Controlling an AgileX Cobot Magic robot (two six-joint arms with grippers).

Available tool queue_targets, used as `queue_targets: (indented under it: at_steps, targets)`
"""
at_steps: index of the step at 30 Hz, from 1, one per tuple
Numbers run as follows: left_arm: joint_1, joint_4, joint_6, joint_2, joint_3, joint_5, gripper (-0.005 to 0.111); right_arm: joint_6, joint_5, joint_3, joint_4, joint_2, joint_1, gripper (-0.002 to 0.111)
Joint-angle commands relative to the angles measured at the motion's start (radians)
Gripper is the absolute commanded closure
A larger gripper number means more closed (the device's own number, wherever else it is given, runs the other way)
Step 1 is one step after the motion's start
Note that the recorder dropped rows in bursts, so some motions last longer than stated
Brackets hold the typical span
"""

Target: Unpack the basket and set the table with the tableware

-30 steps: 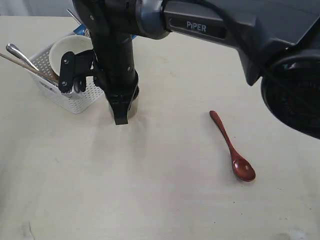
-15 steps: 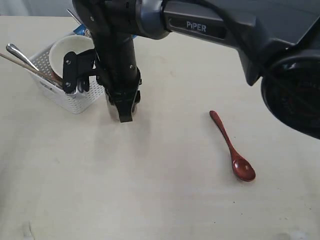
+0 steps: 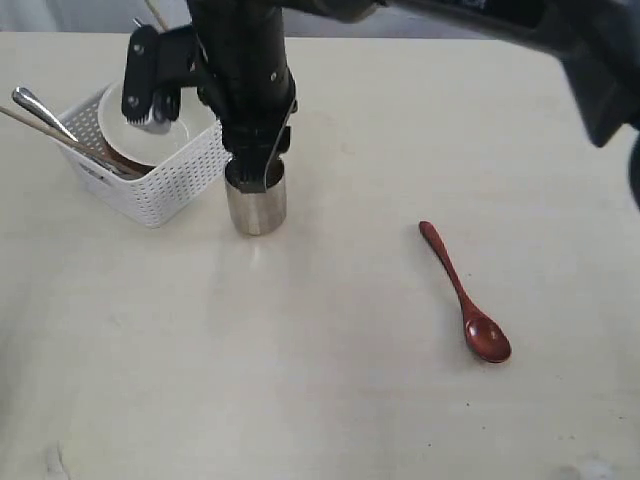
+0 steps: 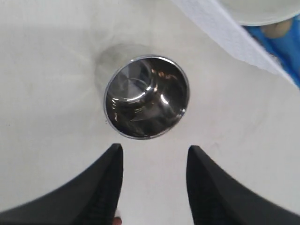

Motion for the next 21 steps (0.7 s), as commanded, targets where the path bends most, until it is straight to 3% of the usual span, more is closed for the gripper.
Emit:
queue_targets:
  at_steps: [1, 6, 12, 21]
  targets:
    - [-0.004, -0.003, 0.001, -0.003, 0.003, -0.005, 0.107, 0.056, 0.000, -0.008, -0.006, -0.115, -0.002, 0.066]
    - [-0.004, -0.003, 0.001, -0.003, 0.003, -0.005, 0.107, 0.164, 0.000, 0.030, -0.002, -0.269, -0.055, 0.066]
    - [-0.004, -0.003, 0.001, -0.003, 0.003, -0.005, 0.107, 0.182, -0.010, 0.192, 0.209, -0.453, -0.271, 0.066]
    - [-0.004, -0.003, 0.001, -0.003, 0.003, -0.005, 0.107, 0.195, -0.572, 0.509, 0.551, -0.582, -0.580, 0.066]
